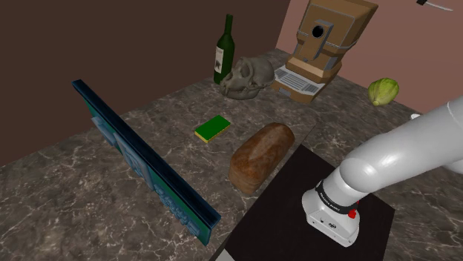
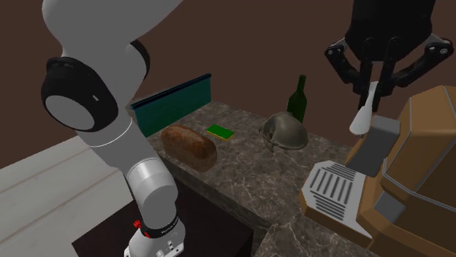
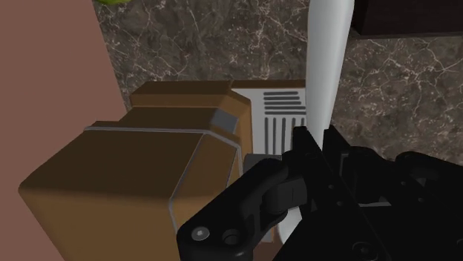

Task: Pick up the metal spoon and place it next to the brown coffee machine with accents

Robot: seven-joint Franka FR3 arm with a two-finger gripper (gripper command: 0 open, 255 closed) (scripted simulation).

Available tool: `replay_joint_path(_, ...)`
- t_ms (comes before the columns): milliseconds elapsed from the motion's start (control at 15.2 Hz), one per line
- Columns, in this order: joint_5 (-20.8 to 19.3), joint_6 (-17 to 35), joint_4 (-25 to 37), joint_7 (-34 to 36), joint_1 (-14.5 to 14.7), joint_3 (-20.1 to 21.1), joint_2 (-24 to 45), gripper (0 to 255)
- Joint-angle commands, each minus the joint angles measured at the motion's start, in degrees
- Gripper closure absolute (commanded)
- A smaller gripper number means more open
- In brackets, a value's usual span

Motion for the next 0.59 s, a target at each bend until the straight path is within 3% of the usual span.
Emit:
replay_joint_path(0,-0.8,1.6,-2.6,0.3,-0.3,0.6,-1.3,255)
replay_joint_path(528,-4.2,8.4,-14.6,3.0,-1.8,3.9,-7.4,255)
